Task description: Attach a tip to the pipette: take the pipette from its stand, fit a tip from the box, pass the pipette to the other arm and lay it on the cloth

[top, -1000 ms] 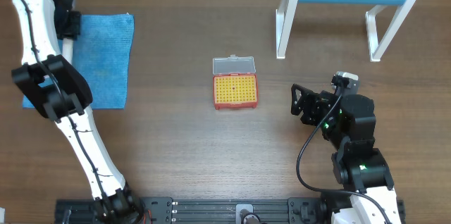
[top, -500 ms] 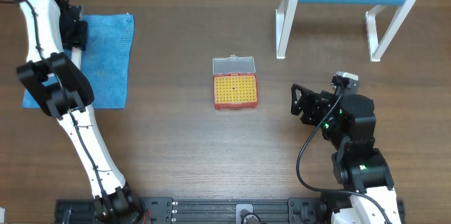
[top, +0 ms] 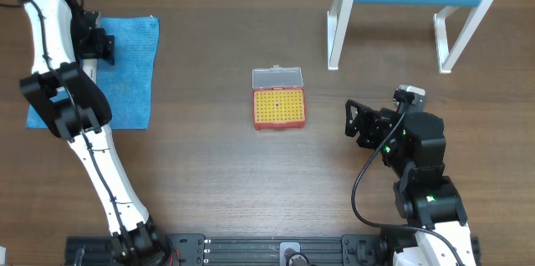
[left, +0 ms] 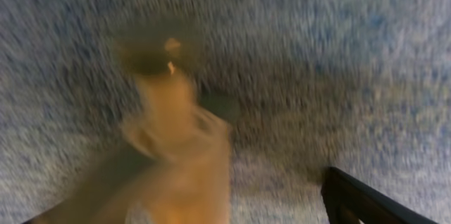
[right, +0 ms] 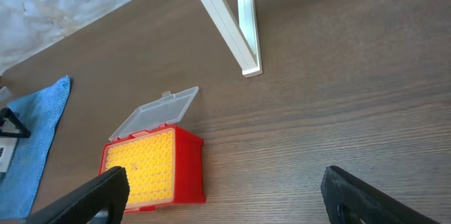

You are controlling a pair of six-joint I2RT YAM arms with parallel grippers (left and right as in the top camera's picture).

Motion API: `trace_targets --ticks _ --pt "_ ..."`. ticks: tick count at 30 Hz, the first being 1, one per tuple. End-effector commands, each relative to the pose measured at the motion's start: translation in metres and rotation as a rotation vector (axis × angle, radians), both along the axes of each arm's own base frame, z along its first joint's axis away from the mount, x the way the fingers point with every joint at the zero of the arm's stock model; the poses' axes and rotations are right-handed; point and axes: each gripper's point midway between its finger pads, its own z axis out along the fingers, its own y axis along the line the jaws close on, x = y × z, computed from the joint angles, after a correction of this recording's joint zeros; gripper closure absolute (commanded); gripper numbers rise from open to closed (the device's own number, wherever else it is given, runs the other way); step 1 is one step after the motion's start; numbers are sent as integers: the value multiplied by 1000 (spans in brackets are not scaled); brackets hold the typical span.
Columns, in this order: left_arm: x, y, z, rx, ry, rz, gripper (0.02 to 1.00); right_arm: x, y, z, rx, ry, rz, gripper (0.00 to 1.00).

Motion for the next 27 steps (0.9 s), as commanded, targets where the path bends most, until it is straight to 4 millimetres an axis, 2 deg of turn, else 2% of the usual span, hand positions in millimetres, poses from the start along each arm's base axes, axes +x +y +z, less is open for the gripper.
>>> trace_targets --ticks 1,6,10,13,15,16,19,20,23,24,27 --pt "5 -7 38 11 -55 -1 139 2 0 7 14 -15 -5 115" --pt "2 -14 99 46 -139 -9 139 4 0 12 16 -35 -5 115" --pt "-4 -25 165 85 -252 10 139 14 1 31 24 -123 -4 115" --pt "-26 -42 207 75 -290 54 139 19 2 42 28 -174 -3 115" --pt "-45 -54 226 55 -280 48 137 19 2 42 14 -178 4 115" --pt "-50 -60 239 40 -319 94 139 19 2 42 9 -180 7 115" --pt "-59 -80 276 -22 -431 78 137 19 1 43 6 -186 0 115" --pt "-66 -86 294 -31 -478 71 137 19 1 44 6 -188 1 115" --pt "-94 -98 328 -14 -556 65 137 19 1 47 -9 -205 9 115" --pt "-116 -105 342 -6 -584 62 137 19 1 52 -24 -230 18 115" --pt "-162 -124 352 -12 -605 54 137 18 1 68 -77 -311 43 115"
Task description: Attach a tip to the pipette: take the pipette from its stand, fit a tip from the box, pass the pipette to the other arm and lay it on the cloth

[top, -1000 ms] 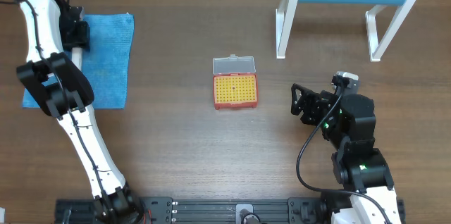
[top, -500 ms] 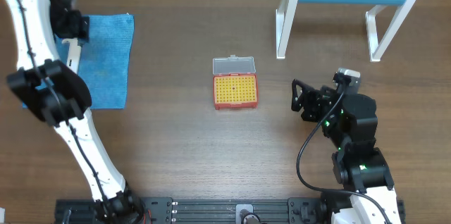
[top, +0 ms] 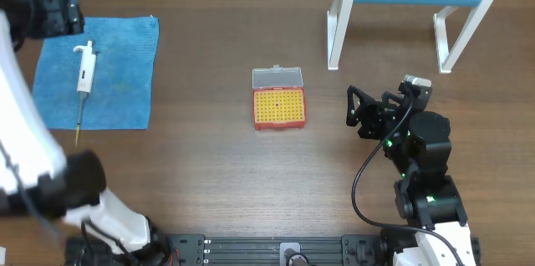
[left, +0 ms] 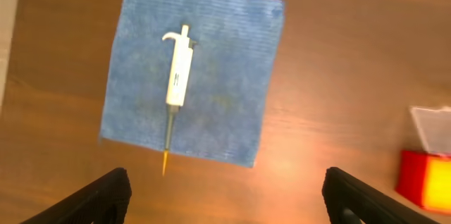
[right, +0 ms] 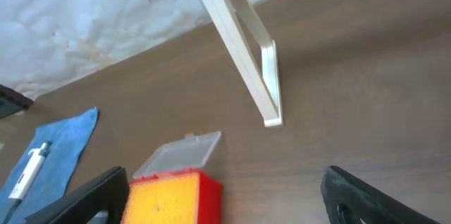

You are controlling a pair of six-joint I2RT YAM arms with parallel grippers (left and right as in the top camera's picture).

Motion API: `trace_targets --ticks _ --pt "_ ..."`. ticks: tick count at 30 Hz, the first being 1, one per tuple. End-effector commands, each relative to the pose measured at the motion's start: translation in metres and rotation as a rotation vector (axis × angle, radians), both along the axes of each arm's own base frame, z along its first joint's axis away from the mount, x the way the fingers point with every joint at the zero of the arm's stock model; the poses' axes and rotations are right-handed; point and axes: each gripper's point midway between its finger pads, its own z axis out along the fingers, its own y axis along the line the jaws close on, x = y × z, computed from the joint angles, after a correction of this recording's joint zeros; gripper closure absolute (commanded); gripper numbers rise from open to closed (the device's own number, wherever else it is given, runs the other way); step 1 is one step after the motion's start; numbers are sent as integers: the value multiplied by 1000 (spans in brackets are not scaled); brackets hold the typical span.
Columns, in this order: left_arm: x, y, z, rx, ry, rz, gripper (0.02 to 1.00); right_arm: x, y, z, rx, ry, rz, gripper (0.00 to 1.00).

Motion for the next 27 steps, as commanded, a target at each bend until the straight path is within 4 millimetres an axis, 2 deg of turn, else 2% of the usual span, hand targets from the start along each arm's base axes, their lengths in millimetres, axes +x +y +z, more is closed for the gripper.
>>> trace_targets --ticks 1,7,10,14,18,20,23,27 --pt "-93 -47 27 -53 -79 -24 137 -3 -2 36 -113 -164 37 115" --pt "-181 -98 3 -140 -127 -82 137 -24 -4 66 -140 -279 39 112" --pt "-219 -115 -5 -134 -197 -90 137 -40 -5 65 -150 -276 42 112" --pt "-255 -128 -17 -132 -283 -52 137 -63 -10 57 -157 -245 29 115" --pt "-273 -139 -37 -172 -314 -28 137 -86 -21 74 -197 -347 -21 115" --pt "-274 -142 -42 -213 -308 -1 137 -92 -27 76 -221 -364 -49 115" --pt "-271 -152 -49 -279 -288 -23 137 -100 -34 64 -288 -335 -64 115" --pt "-270 -153 -66 -312 -229 -5 137 -103 -36 42 -343 -263 -50 115"
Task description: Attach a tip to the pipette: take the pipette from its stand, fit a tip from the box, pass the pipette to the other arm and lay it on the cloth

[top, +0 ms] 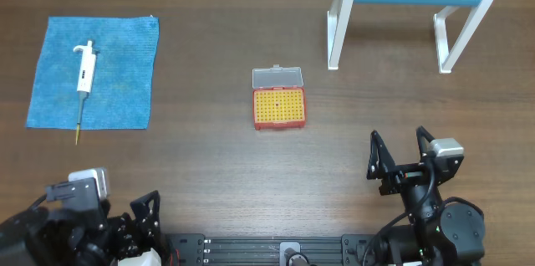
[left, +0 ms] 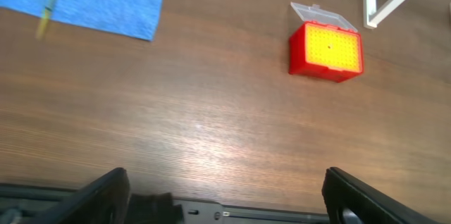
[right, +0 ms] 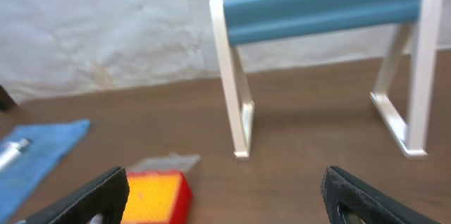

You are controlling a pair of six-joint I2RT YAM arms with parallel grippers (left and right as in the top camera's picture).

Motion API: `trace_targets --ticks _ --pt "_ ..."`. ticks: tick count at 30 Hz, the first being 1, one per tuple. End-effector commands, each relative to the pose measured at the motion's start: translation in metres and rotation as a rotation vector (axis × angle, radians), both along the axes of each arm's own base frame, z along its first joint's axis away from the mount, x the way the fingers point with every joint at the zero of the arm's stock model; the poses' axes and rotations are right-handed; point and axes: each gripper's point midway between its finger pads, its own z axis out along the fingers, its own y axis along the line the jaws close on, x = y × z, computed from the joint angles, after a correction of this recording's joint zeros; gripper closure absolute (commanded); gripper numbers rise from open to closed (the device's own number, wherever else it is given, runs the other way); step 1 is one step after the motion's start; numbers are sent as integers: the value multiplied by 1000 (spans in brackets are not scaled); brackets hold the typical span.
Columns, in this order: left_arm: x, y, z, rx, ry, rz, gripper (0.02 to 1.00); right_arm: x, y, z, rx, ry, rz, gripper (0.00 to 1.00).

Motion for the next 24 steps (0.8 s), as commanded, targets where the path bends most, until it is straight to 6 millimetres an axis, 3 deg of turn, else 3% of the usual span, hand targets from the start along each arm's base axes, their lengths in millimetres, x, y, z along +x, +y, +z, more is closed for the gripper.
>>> trace_targets --ticks 1,6,14,24 --pt "1 -9 -17 -103 60 12 137 -3 -9 -10 -91 22 -33 112" --pt "1 -9 -21 -106 74 11 137 -7 -9 -26 -99 89 -30 112" --pt "1 -9 -21 -106 73 11 137 -22 -10 -67 -118 269 -22 110" --pt "1 -9 -22 -107 77 6 137 -30 -11 -82 -125 337 -19 115"
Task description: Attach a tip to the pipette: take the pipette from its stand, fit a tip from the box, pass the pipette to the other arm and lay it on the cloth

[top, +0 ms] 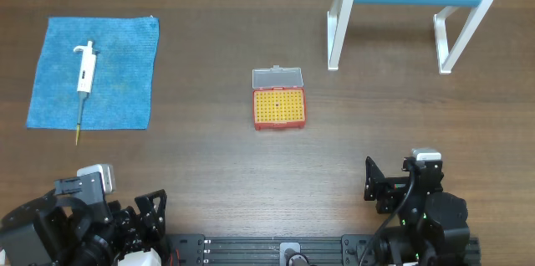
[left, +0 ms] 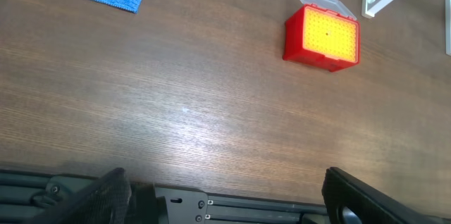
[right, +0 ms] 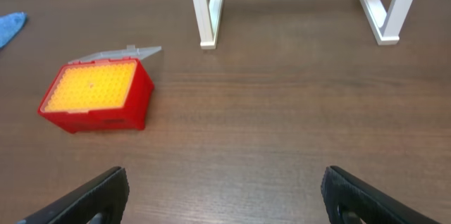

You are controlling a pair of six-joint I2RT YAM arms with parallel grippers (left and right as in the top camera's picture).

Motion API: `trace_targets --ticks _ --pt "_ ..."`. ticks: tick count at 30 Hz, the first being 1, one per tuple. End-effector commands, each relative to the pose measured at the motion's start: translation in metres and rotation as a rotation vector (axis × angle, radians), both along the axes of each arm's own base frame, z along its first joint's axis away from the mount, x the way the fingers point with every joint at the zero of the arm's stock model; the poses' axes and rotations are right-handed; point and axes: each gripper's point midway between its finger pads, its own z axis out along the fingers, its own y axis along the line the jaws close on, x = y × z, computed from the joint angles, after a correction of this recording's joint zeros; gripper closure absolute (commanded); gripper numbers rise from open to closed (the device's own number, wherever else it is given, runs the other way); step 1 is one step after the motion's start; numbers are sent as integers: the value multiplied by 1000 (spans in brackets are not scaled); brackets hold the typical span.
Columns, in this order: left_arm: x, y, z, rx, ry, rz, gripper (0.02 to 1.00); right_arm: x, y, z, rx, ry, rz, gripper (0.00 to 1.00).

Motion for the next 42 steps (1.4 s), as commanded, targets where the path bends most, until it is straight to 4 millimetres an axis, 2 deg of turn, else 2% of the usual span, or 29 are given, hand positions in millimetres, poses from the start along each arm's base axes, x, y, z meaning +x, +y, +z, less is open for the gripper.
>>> trace_targets --ticks 1,13,16,17,18,20,23,24,27,28,32,35,38,42 --pt "-1 -4 -1 -22 3 -10 134 -1 -3 0 -23 -5 -9 112" --pt "-1 -4 -1 -22 4 -11 137 -1 -3 0 -23 -5 -9 115" --pt "2 2 0 23 -14 -19 137 -1 -3 0 -24 -5 -8 115" --pt "8 2 5 31 -49 -29 137 -1 -3 0 -24 -5 -8 112" --pt "32 2 25 52 -190 -75 137 -1 -3 0 -23 -5 -9 115" --pt "58 2 48 98 -363 -129 137 -1 -3 0 -23 -5 -9 115" --pt "99 -6 72 207 -654 -261 137 -1 -4 0 -24 -5 -9 115" --pt "112 -9 73 246 -747 -294 137 -1 -4 0 -23 -5 -9 112" --pt "133 -9 64 290 -908 -294 137 -1 -3 0 -23 -5 -9 112" --pt "140 -7 55 316 -1000 -283 137 -1 -3 0 -23 -5 -9 115" --pt "147 4 22 378 -1121 -204 137 -1 -3 0 -23 -5 -9 115" --pt "151 25 -11 332 -1091 -59 137 -1 -3 0 -23 -5 -9 115" --pt "153 44 -35 303 -1055 58 134 -1 -3 0 -23 -5 -9 115" --pt "158 51 -61 308 -979 79 137 -1 -4 0 -24 -5 -9 112"
